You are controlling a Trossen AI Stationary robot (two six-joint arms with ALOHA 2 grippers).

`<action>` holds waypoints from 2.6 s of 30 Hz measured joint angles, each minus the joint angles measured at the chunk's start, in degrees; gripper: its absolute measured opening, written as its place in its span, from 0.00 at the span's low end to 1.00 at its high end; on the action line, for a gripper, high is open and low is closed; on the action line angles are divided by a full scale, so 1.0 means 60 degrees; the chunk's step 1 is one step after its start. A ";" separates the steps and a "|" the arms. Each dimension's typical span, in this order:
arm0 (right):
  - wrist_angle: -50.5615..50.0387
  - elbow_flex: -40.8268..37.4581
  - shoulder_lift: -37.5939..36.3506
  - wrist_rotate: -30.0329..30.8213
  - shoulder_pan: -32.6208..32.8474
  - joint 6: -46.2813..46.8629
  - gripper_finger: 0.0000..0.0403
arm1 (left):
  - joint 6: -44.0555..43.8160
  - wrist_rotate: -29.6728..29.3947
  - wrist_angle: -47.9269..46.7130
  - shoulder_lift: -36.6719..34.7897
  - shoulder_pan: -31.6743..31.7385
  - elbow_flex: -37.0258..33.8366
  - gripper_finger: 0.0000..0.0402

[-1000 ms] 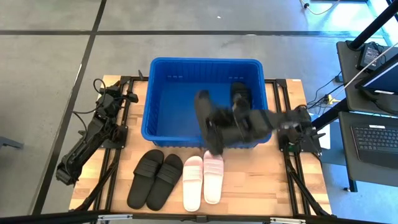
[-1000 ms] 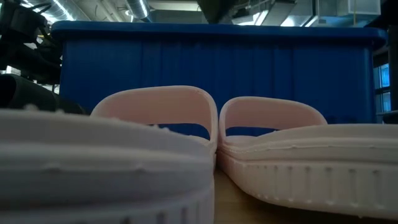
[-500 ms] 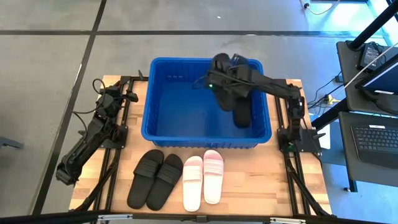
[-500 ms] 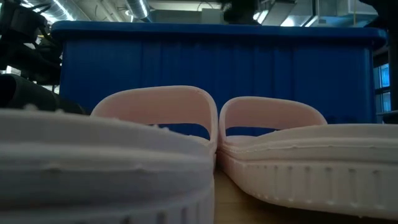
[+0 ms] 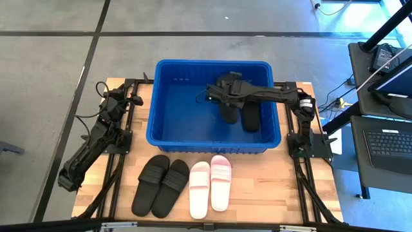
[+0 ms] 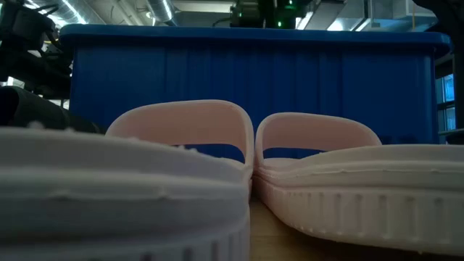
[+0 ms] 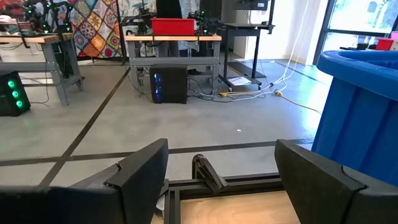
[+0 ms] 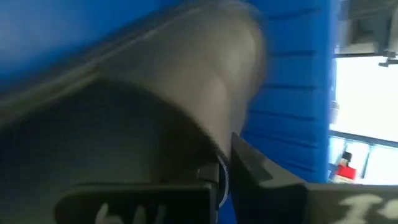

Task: Pick and place slides into bin
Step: Put the black slipper into the blue bin

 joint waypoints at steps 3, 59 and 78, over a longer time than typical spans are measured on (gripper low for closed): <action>0.0173 -0.0464 0.0017 0.0060 -0.0030 0.0059 0.04 | 0.0000 0.0000 0.0001 0.0003 0.0003 0.0000 0.72; 0.1114 -0.1613 0.1082 -0.1351 -0.1122 0.1037 0.06 | 0.0910 -0.0018 0.0001 -0.0001 0.0003 0.0000 0.72; 0.1044 -0.1655 0.1078 -0.2003 -0.1137 0.0771 0.37 | 0.1104 -0.0015 0.0001 -0.0001 0.0003 0.0000 0.72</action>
